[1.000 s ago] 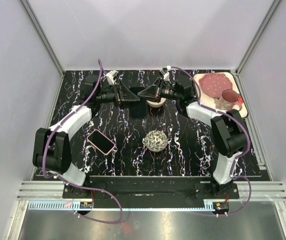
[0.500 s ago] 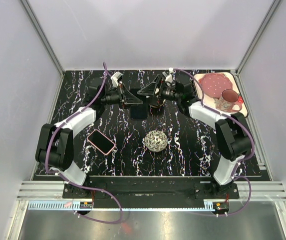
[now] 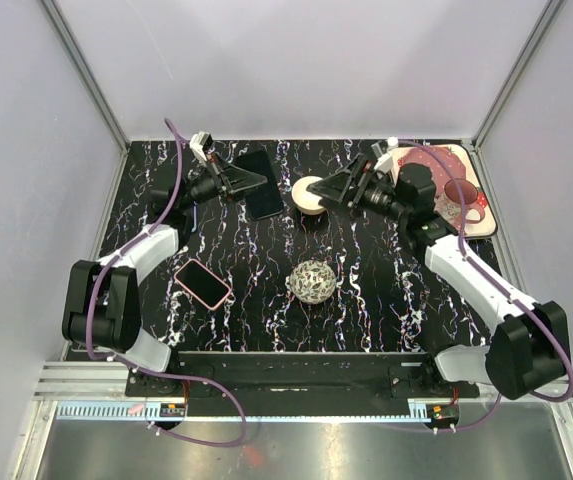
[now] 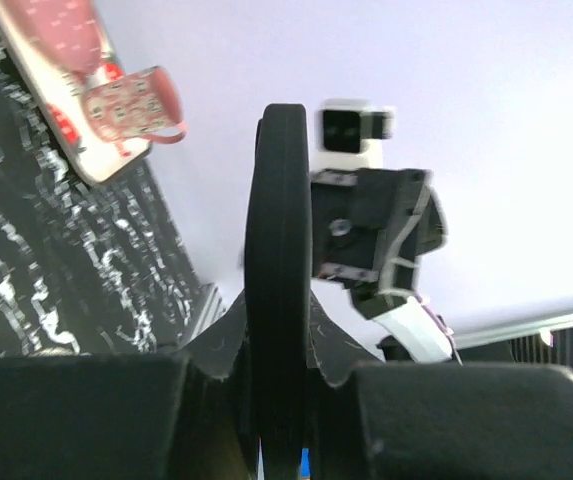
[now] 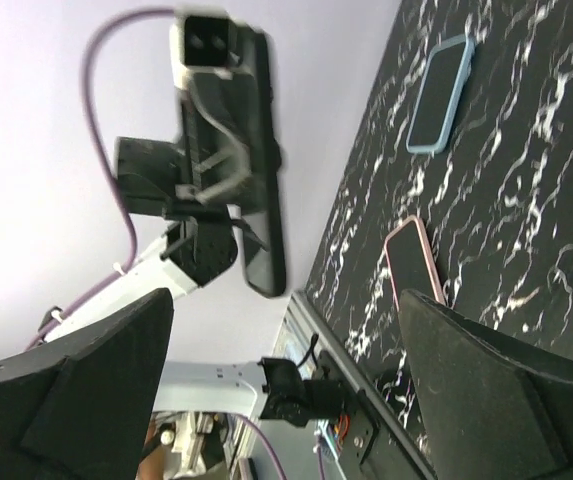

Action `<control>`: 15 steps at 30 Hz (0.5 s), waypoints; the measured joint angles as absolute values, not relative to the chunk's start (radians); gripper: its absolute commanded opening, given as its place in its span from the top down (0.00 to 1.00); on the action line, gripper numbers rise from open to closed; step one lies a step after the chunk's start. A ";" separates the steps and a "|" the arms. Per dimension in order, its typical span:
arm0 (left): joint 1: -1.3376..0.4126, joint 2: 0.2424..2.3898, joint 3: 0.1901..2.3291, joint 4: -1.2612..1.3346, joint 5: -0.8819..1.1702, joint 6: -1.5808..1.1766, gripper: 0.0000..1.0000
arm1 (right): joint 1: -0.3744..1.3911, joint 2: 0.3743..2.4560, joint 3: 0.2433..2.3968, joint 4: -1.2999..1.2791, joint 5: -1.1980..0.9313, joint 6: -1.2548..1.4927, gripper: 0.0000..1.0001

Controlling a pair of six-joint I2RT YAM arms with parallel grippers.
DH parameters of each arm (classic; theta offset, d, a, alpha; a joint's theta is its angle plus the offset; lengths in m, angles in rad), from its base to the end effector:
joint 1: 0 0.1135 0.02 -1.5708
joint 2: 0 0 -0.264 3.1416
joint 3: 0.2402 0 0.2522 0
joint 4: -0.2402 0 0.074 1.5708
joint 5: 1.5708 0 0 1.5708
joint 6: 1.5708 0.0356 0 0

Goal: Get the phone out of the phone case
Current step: Pick up the phone at the center of the board, then remove the phone case from the phone.

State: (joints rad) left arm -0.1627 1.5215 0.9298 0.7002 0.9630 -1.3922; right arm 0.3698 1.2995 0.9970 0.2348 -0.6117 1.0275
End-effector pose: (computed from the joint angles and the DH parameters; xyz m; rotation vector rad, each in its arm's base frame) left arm 0.3284 -0.0835 0.3006 -0.1623 1.8545 -1.8570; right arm 0.2759 0.1289 0.3452 0.0786 1.8736 1.5159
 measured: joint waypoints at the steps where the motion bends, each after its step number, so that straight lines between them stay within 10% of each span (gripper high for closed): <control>1: -0.165 1.524 0.920 0.779 0.955 -1.439 1.00 | 0.385 1.300 0.980 0.243 -0.611 1.030 0.06; 9: -0.170 1.654 0.887 1.166 0.915 -1.750 1.00 | 0.495 1.413 0.932 0.391 -0.621 1.112 0.35; 15: -0.170 1.662 0.858 1.191 0.909 -1.780 1.00 | 0.527 1.447 0.896 0.533 -0.621 1.177 0.40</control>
State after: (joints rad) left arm -0.1703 1.6623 0.8577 1.1908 0.9092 -1.7802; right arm 0.5266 1.4467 0.8963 0.5331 -0.6209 1.1770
